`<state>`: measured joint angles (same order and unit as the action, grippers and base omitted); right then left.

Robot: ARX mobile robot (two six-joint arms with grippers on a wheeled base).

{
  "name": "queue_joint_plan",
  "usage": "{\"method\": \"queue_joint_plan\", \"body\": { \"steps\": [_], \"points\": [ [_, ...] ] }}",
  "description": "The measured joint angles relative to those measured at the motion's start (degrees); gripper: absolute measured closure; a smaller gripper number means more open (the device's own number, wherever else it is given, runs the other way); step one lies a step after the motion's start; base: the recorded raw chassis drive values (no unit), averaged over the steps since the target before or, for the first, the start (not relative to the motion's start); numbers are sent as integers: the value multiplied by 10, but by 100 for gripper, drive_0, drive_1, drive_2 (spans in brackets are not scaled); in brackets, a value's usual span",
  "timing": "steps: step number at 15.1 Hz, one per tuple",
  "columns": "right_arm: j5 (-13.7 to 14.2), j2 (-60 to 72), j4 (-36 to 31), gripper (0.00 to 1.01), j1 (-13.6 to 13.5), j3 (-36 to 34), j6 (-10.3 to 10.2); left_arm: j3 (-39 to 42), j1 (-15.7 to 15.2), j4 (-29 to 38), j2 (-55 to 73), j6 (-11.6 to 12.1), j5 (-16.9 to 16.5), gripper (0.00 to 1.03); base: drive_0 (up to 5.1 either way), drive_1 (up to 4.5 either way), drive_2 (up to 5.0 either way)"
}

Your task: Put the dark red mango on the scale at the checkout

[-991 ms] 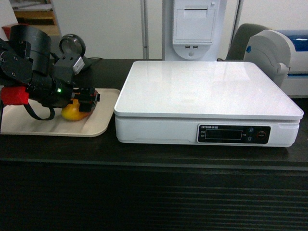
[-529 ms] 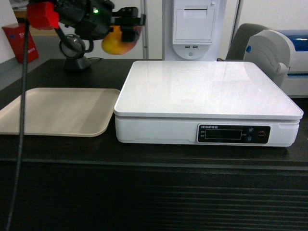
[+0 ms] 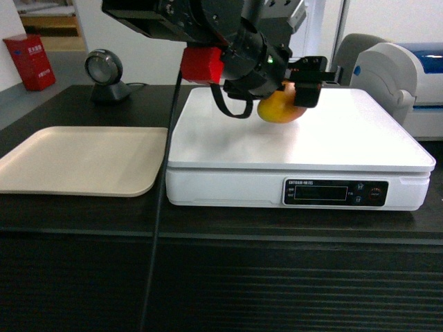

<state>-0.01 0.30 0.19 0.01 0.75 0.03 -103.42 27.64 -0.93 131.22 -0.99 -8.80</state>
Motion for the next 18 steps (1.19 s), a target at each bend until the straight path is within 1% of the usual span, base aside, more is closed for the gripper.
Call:
{"method": "queue_joint_plan", "body": {
  "steps": [2, 3, 7, 8, 9, 11, 12, 13, 15, 17, 18],
  "points": [
    [0, 0, 0, 3, 0, 0, 0, -24, 9, -5, 16, -3, 9, 43, 0, 0, 0],
    [0, 0, 0, 3, 0, 0, 0, -37, 9, -11, 23, -3, 17, 43, 0, 0, 0],
    [0, 0, 0, 3, 0, 0, 0, -68, 8, -39, 56, -1, 34, 43, 0, 0, 0],
    [0, 0, 0, 3, 0, 0, 0, -71, 8, -42, 56, -1, 33, 36, 0, 0, 0],
    [0, 0, 0, 3, 0, 0, 0, -71, 8, -39, 56, -1, 33, 27, 0, 0, 0],
    [0, 0, 0, 3, 0, 0, 0, -69, 8, -14, 55, 0, 30, 5, 0, 0, 0],
    [0, 0, 0, 3, 0, 0, 0, -59, 6, -2, 48, 1, 30, 4, 0, 0, 0],
    [0, 0, 0, 3, 0, 0, 0, -47, 5, 10, 37, 1, 28, 6, 0, 0, 0],
    [0, 0, 0, 3, 0, 0, 0, -17, -4, 50, 0, -3, 25, 5, 0, 0, 0],
    [0, 0, 0, 3, 0, 0, 0, 28, -21, 105, -61, -4, 21, 5, 0, 0, 0],
    [0, 0, 0, 3, 0, 0, 0, 57, -32, 138, -98, -2, 26, 5, 0, 0, 0]
  ]
}}
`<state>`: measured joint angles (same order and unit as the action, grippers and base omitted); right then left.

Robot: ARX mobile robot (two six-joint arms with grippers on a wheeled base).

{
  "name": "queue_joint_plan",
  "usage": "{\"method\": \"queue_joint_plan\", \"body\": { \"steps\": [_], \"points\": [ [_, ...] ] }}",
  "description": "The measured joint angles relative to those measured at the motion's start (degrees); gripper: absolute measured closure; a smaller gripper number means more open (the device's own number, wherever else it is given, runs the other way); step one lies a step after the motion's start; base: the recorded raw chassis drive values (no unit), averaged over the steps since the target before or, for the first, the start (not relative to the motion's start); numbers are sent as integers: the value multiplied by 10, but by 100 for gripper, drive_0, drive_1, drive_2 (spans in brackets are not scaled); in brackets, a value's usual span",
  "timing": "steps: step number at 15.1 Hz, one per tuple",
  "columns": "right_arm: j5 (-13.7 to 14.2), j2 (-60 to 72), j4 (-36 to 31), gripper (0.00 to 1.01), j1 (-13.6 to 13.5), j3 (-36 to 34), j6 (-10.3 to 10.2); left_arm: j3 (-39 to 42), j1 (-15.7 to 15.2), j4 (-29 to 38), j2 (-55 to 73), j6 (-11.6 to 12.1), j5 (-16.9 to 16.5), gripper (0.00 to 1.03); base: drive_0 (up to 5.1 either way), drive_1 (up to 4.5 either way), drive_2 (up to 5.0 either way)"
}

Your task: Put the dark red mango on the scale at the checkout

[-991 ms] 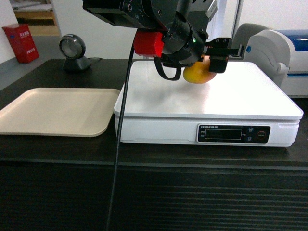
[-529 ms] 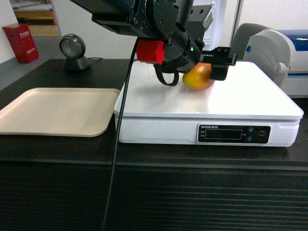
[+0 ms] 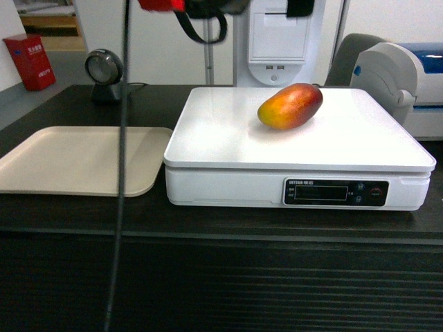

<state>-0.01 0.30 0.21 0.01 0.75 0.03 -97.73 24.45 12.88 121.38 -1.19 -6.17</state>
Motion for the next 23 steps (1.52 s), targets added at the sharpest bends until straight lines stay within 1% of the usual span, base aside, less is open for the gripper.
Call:
{"method": "queue_joint_plan", "body": {
  "steps": [2, 4, 5, 6, 7, 8, 9, 10, 11, 12, 13, 14, 15, 16, 18, 21, 23],
  "points": [
    [0, 0, 0, 3, 0, 0, 0, 69, -33, 63, -81, 6, 4, 5, 0, 0, 0],
    [0, 0, 0, 3, 0, 0, 0, 146, -69, 100, -154, 17, 9, 5, 0, 0, 0],
    [0, 0, 0, 3, 0, 0, 0, 204, -82, 125, -199, 16, 97, 14, 0, 0, 0],
    [0, 0, 0, 3, 0, 0, 0, 284, -102, 149, -259, 16, 156, 25, 0, 0, 0],
    [0, 0, 0, 3, 0, 0, 0, 369, -130, 169, -326, 16, 160, 35, 0, 0, 0],
    [0, 0, 0, 3, 0, 0, 0, 460, -171, 190, -408, 16, 137, 48, 0, 0, 0],
    [0, 0, 0, 3, 0, 0, 0, 528, -198, 212, -467, 14, 127, 59, 0, 0, 0],
    [0, 0, 0, 3, 0, 0, 0, 586, -206, 233, -507, 14, 125, 70, 0, 0, 0],
    [0, 0, 0, 3, 0, 0, 0, 643, -203, 248, -529, 14, 109, 83, -33, -33, -33],
    [0, 0, 0, 3, 0, 0, 0, 687, -201, 256, -537, 14, 99, 93, 0, 0, 0],
    [0, 0, 0, 3, 0, 0, 0, 728, -205, 264, -554, 14, 97, 101, 0, 0, 0],
    [0, 0, 0, 3, 0, 0, 0, 754, -211, 275, -577, 13, 95, 101, 0, 0, 0],
    [0, 0, 0, 3, 0, 0, 0, 776, -235, 283, -605, 14, 68, 101, 0, 0, 0],
    [0, 0, 0, 3, 0, 0, 0, 799, -247, 288, -628, 13, 68, 101, 0, 0, 0],
    [0, 0, 0, 3, 0, 0, 0, 845, -243, 283, -661, 13, 61, 101, 0, 0, 0],
    [0, 0, 0, 3, 0, 0, 0, 885, -243, 270, -725, 13, 62, 101, 0, 0, 0],
    [0, 0, 0, 3, 0, 0, 0, 912, -243, 245, -767, 13, 62, 101, 0, 0, 0]
  ]
}}
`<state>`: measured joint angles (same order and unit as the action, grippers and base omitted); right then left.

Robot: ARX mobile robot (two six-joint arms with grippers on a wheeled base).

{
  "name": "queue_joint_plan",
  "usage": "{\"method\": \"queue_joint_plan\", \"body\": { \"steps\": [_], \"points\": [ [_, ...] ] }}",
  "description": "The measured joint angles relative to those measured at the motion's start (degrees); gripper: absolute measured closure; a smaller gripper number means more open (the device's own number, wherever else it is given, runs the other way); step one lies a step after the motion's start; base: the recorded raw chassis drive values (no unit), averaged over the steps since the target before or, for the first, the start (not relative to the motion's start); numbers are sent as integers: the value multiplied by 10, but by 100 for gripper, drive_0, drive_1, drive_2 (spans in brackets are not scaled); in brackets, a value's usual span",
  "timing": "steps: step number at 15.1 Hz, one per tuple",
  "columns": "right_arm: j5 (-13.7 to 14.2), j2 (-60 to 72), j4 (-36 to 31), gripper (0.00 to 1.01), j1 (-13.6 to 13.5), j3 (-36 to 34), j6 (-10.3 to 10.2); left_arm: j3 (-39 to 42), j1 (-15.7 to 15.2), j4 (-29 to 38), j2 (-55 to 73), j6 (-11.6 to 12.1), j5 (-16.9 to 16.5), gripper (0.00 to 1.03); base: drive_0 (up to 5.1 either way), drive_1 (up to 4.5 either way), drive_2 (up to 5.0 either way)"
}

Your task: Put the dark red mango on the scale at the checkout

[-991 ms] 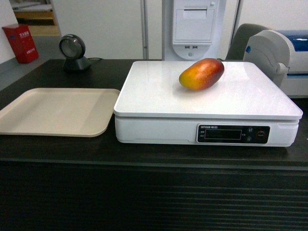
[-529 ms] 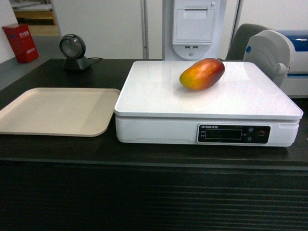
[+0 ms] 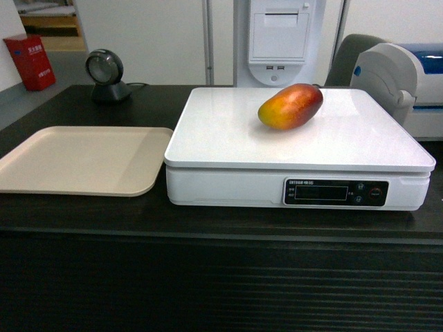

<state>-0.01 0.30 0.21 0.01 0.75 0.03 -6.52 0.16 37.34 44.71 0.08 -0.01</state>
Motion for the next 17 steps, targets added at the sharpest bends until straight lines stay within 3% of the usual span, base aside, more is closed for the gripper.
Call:
{"method": "queue_joint_plan", "body": {
  "steps": [5, 7, 17],
  "points": [
    [0, 0, 0, 3, 0, 0, 0, 35, 0, -64, -100, 0, 0, 101, 0, 0, 0],
    [0, 0, 0, 3, 0, 0, 0, 58, 0, -52, -125, 0, 0, 101, 0, 0, 0],
    [0, 0, 0, 3, 0, 0, 0, 60, 0, -224, -297, 0, 0, 101, 0, 0, 0]
  ]
}}
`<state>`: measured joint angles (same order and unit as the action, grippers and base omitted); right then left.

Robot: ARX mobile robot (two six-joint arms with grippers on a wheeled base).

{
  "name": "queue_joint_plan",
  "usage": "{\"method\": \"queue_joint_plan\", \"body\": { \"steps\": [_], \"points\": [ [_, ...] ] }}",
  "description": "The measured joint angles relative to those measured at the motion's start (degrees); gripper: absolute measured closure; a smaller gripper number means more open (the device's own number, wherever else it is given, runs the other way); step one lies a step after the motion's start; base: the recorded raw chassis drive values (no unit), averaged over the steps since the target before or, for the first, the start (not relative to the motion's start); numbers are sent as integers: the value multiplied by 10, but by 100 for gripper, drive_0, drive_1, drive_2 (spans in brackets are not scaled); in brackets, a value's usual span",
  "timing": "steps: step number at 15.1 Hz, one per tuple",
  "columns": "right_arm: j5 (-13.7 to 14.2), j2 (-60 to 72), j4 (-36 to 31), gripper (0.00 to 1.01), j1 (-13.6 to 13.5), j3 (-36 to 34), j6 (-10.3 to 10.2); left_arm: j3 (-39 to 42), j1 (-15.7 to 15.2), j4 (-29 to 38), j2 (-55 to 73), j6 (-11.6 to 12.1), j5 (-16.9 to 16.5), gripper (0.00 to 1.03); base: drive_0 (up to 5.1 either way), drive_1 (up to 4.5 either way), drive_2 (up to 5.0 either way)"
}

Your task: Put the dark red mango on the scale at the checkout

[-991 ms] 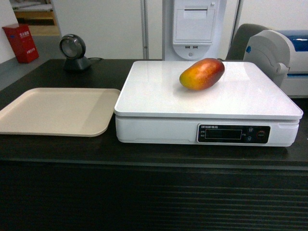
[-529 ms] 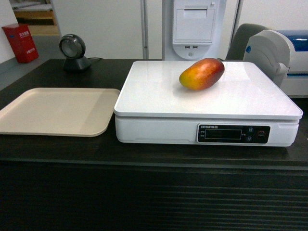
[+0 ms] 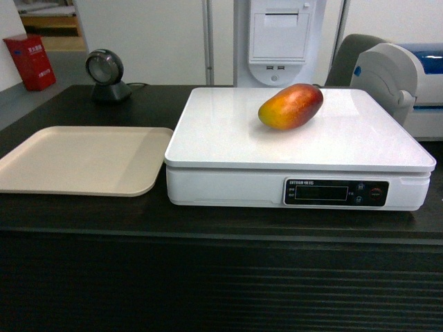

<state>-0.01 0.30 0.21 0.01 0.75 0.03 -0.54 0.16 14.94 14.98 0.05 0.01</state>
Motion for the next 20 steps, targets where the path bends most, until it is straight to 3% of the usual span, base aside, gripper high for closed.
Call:
{"method": "queue_joint_plan", "body": {
  "steps": [5, 7, 12, 18, 19, 20],
  "points": [
    [0, 0, 0, 3, 0, 0, 0, 0, 0, -48, -49, 0, 0, 101, 0, 0, 0],
    [0, 0, 0, 3, 0, 0, 0, 0, 0, -157, -127, 0, 0, 101, 0, 0, 0],
    [0, 0, 0, 3, 0, 0, 0, 0, 0, -152, -144, 0, 0, 101, 0, 0, 0],
    [0, 0, 0, 3, 0, 0, 0, 0, 0, -151, -144, 0, 0, 34, 0, 0, 0],
    [0, 0, 0, 3, 0, 0, 0, 0, 0, -151, -144, 0, 0, 16, 0, 0, 0],
    [0, 0, 0, 3, 0, 0, 0, 0, 0, -151, -144, 0, 0, 5, 0, 0, 0]
  ]
}}
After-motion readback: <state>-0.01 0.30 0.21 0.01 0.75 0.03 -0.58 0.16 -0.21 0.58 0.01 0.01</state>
